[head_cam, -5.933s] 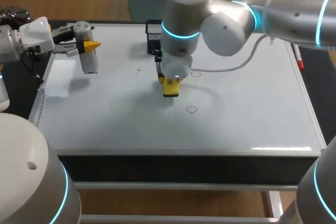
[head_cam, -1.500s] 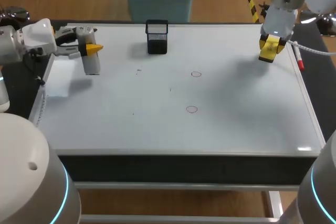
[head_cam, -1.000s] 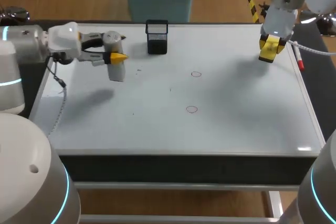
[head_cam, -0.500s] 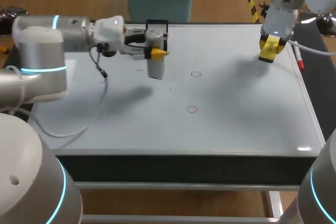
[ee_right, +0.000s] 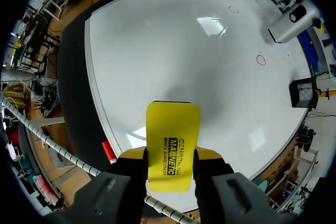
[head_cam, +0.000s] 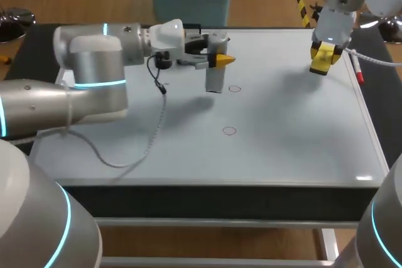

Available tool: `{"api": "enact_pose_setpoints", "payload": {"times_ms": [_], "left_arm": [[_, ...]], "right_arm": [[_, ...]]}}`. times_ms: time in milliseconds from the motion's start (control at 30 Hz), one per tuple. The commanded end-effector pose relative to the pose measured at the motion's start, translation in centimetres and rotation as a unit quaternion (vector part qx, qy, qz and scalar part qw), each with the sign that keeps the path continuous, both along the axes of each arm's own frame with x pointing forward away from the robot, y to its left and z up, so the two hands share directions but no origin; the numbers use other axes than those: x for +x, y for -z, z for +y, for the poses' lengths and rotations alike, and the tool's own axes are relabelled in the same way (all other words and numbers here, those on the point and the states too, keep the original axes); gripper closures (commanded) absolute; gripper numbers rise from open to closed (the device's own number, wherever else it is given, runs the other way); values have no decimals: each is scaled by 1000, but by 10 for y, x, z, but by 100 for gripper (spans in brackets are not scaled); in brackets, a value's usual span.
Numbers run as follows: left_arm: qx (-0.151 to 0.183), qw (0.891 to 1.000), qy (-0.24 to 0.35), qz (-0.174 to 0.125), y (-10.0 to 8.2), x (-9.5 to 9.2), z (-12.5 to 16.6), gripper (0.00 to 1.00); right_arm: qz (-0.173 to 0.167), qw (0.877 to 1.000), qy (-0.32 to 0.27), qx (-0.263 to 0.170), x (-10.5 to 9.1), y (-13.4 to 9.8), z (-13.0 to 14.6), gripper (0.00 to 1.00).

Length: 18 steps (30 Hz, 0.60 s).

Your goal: Pick up the inspection probe, press it on each red-marked spot on the whiteboard one by one, put down the probe, pick up the eraser, and wipe off all the red marks.

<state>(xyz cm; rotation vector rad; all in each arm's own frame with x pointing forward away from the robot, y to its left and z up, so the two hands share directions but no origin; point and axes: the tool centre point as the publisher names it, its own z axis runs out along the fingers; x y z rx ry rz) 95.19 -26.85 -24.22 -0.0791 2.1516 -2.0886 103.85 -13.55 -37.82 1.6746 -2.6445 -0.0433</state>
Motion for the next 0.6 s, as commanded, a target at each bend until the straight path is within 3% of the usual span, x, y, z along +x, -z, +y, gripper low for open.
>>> {"api": "enact_pose_setpoints", "payload": {"times_ms": [33,233,600], "left_arm": [[-2,998,-60,0,4,1,-36,100],[-16,997,-77,12,7,3,-49,100],[-24,995,-101,-6,8,12,-55,100]], "right_arm": [[1,1000,-1,-1,1,-1,-1,100],[1,1000,-1,-1,1,-1,-1,100],[1,1000,-1,-1,1,-1,-1,100]]}}
